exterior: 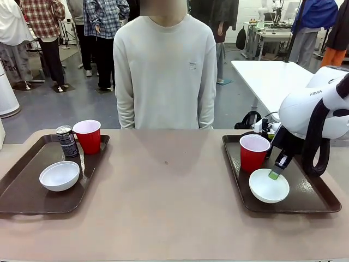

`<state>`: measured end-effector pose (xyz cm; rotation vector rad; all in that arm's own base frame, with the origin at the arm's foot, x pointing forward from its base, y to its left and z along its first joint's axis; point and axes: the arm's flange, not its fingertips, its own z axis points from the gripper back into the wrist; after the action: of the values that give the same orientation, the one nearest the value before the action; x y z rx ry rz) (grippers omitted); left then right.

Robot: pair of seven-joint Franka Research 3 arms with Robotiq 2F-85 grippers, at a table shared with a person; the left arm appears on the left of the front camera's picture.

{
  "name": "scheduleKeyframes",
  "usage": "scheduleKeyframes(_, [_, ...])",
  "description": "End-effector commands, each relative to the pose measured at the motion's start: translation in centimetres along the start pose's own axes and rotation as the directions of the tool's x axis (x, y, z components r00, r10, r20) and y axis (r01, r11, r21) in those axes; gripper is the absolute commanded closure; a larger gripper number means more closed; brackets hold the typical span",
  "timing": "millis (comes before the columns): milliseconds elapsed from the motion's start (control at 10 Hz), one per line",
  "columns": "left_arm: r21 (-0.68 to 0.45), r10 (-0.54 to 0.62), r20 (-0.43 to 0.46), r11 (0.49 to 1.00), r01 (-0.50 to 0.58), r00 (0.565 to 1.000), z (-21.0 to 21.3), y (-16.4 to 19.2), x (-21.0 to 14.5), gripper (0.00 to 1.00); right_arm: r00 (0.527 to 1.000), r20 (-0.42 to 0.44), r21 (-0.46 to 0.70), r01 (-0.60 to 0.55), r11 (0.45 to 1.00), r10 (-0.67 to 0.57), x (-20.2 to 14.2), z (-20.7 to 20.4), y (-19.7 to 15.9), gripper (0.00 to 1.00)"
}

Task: Prepare tableware on both trays.
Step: Pick up a Picnic Bowl from the table and place it on a Handle tray.

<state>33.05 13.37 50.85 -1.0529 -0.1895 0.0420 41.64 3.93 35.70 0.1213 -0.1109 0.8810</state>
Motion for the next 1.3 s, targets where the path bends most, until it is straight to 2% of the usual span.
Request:
scheduleKeyframes(0, [-0.022, -0.02, 0.007, 1.0, 0.02, 1.0, 0.0, 0.0, -0.2, 0.0, 0.995, -0.043, 0.035, 0.087, 0.996, -0.086, 0.0, 0.3, -0.7, 0.2])
scheduleKeyframes(100, [-0.022, -0.02, 0.007, 1.0, 0.02, 1.0, 0.0, 0.0, -0.2, 0.0, 0.994, -0.05, 0.025, 0.103, 0.994, -0.102, -0.3, 0.8, -0.6, 0.0])
scheduleKeyframes(300, [-0.022, -0.02, 0.007, 1.0, 0.02, 1.0, 0.0, 0.0, -0.2, 0.0, 0.993, -0.022, -0.012, 0.117, 0.993, -0.117, -1.3, 3.3, 0.4, 0.0])
scheduleKeyframes(400, [-0.022, -0.02, 0.007, 1.0, 0.02, 1.0, 0.0, 0.0, -0.2, 0.0, 0.993, 0.01, -0.043, 0.119, 0.992, -0.119, -2.2, 5.2, 1.1, 0.4])
scheduleKeyframes(500, [-0.022, -0.02, 0.007, 1.0, 0.02, 1.0, 0.0, 0.0, -0.2, 0.0, 0.993, 0.028, -0.05, 0.116, 0.992, -0.115, -2.8, 6.7, 1.8, 0.31])
scheduleKeyframes(600, [-0.022, -0.02, 0.007, 1.0, 0.02, 1.0, 0.0, 0.0, -0.2, 0.0, 0.997, 0.026, -0.043, 0.074, 0.996, -0.073, -3.6, 8.1, 2.5, 0.2])
scheduleKeyframes(800, [-0.022, -0.02, 0.007, 1.0, 0.02, 1.0, 0.0, 0.0, -0.2, 0.0, 0.997, 0.012, -0.038, 0.073, 0.997, -0.072, -5.4, 9.9, 3.8, 0.01])
scheduleKeyframes(900, [-0.022, -0.02, 0.007, 1.0, 0.02, 1.0, 0.0, 0.0, -0.2, 0.0, 0.993, -0.01, -0.017, 0.121, 0.993, -0.121, -6.0, 10.0, 4.1, 0.0])
scheduleKeyframes(1100, [-0.022, -0.02, 0.007, 1.0, 0.02, 1.0, 0.0, 0.0, -0.2, 0.0, 0.994, -0.082, 0.006, 0.067, 0.998, -0.066, -6.7, 9.7, 6.0, 0.0])
scheduleKeyframes(1200, [-0.022, -0.02, 0.007, 1.0, 0.02, 1.0, 0.0, 0.0, -0.2, 0.0, 0.995, -0.082, -0.006, 0.052, 0.999, -0.052, -7.2, 9.7, 6.9, 0.0])
